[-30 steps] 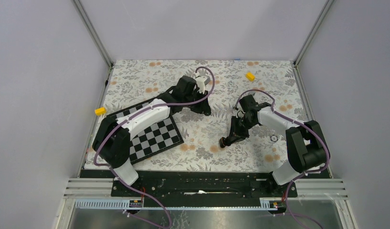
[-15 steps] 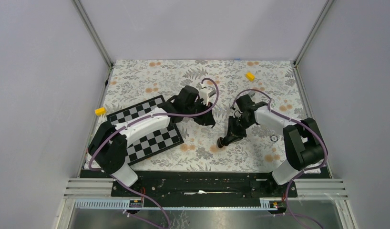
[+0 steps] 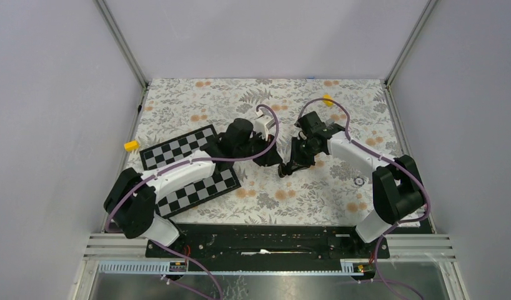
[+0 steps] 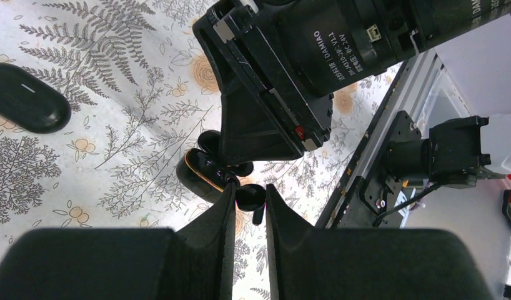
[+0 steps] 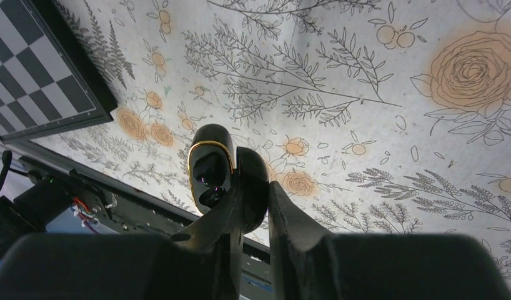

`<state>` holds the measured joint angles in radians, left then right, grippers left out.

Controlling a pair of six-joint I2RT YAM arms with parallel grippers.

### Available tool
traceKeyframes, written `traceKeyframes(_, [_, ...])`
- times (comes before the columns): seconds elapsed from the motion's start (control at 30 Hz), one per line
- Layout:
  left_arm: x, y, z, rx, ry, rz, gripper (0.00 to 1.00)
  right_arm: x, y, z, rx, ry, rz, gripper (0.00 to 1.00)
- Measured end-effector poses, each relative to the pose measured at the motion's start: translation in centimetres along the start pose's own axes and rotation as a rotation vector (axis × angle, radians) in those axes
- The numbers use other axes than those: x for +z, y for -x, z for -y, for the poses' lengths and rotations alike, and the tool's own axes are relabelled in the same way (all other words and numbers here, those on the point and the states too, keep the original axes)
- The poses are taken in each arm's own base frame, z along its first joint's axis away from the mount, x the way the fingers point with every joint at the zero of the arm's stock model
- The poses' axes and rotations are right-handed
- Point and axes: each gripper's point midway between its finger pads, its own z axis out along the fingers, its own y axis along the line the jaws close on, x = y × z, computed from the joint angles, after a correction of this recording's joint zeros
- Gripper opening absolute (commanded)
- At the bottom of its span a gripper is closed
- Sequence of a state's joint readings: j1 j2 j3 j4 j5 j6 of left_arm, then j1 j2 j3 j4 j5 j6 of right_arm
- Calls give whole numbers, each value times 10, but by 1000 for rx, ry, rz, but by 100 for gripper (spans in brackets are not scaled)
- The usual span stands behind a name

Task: Insert the wireless bluetooth earbuds into the charging case
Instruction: Insert the right earbud into the right side groove of the charging case.

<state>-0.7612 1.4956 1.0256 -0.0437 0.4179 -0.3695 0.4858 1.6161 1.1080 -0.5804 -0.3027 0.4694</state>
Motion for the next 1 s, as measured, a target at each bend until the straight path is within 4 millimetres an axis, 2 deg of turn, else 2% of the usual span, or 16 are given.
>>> traceKeyframes(0.3, [-4,2,9,-10,9,84,19,-12,14,-18,27,39,145,0])
traceKeyframes(0.57, [-4,6,14,12,-1,107,17,-23,15,-35,7,132,195,0])
traceKeyframes(0.9, [-5,4,19,89,-23,74,18,-23,-9,-55,-11,267,64,0])
traceKeyframes(1.0, [-6,10,25,124,-44,68,18,-18,-19,-53,-19,261,-6,1])
